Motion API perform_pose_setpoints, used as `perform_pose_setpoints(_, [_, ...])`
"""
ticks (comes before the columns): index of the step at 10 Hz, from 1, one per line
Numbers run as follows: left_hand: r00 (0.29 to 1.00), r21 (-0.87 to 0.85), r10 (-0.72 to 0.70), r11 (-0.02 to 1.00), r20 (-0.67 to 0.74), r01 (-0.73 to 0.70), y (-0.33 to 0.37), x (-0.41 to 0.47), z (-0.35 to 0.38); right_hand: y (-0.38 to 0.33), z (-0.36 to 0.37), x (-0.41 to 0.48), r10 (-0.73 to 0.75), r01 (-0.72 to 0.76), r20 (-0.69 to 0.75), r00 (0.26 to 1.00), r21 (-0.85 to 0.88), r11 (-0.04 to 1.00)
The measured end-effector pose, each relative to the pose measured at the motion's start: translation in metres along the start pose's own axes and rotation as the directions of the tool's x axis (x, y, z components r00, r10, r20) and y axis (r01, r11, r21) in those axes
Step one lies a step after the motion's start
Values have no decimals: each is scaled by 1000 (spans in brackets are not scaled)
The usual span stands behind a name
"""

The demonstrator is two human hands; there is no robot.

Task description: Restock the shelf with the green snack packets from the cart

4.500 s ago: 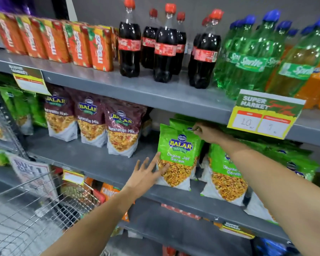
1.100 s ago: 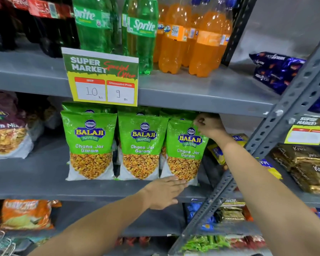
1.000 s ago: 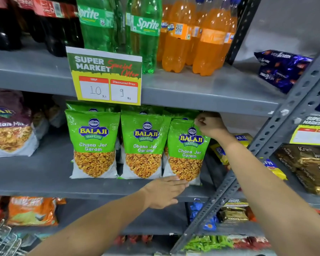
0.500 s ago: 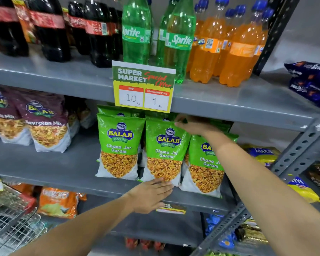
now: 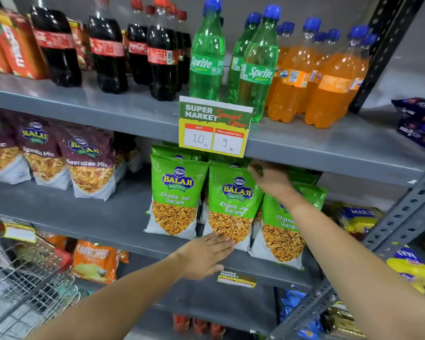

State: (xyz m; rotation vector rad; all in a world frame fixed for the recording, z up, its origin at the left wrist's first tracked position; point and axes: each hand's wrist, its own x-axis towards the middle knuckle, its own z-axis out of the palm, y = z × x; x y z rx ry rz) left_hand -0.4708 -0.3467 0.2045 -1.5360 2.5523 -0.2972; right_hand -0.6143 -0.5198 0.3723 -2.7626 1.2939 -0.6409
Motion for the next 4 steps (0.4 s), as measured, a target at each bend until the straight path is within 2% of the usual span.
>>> perform_pose_setpoints(1, [997, 13, -72, 997, -12, 72, -5, -12, -10, -10, 15, -31, -88, 98, -137, 987, 66, 993])
perform_pose_setpoints(2, [990, -3, -137, 991, -39, 137, -8, -24, -21, -18, 23, -69, -98, 97, -164, 982, -14, 995])
perform_pose_setpoints(3, [982, -24, -173, 985, -70, 171, -7, -41, -39, -30, 22, -102, -90, 82, -110, 990, -79, 994])
perform_pose_setpoints(4, [970, 5, -206, 978, -129, 208, -4, -62, -64, -44, 17, -131, -116, 84, -114, 987, -250, 964])
